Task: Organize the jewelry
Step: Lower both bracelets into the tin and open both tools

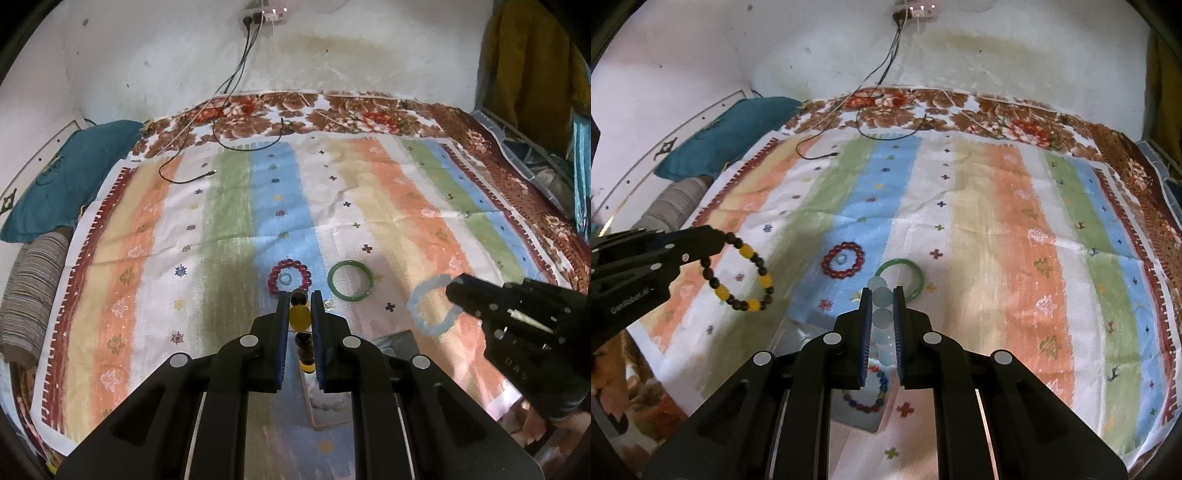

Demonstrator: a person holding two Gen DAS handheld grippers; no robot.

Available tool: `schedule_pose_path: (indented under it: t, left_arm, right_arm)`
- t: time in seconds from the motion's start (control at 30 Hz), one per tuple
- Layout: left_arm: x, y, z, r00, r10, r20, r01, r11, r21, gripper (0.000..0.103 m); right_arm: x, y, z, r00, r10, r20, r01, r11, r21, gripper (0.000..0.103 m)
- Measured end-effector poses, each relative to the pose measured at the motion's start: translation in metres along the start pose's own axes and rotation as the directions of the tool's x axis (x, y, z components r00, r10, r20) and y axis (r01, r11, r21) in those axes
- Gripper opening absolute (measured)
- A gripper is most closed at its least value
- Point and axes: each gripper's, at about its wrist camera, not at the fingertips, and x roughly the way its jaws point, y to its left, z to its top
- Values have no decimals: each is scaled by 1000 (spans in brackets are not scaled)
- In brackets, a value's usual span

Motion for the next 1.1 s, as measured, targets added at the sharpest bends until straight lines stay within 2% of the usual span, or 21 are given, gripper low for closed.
schedule_pose_path:
  t: [0.37,0.67,0.83,0.87,0.9,0.93,0.97,1.03,1.1]
  left_arm:
    - [-13,-13,-24,1000,-25,-9,25,1000,6,11]
    - [-17,-25,-34,1000,-27,-11,27,999,34,11]
    - [-13,-27,-37,998,-58,-32,58,998,25,11]
    - [-13,-26,-37,998,-55,-28,56,998,24,14]
    - [-12,-25,-36,999,-47,-28,47,999,20,19]
    - [-10,-22,-36,999,-32,-28,33,999,6,35]
    - [-10,-18,-35,999,-24,-27,23,1000,-7,39]
    - [-8,-11,-33,1000,-8,-28,7,1000,-29,39]
    - [-7,-4,-32,1000,9,-28,-11,998,-54,44]
  right_arm:
    - [-12,7,-16,1000,10,14,-10,1000,5,12]
    - [-13,11,-29,999,41,-6,-41,999,15,12]
    - [-7,15,-37,996,72,-48,-71,997,21,12]
    - [-7,15,-38,996,74,-49,-72,997,27,14]
    - [-7,15,-37,996,72,-45,-71,997,33,25]
    - [-9,14,-37,997,66,-36,-64,997,40,36]
    - [-10,12,-36,998,56,-28,-54,997,46,53]
    - [-8,10,-35,999,41,-33,-39,998,48,54]
    - [-2,9,-36,998,31,-54,-28,998,48,54]
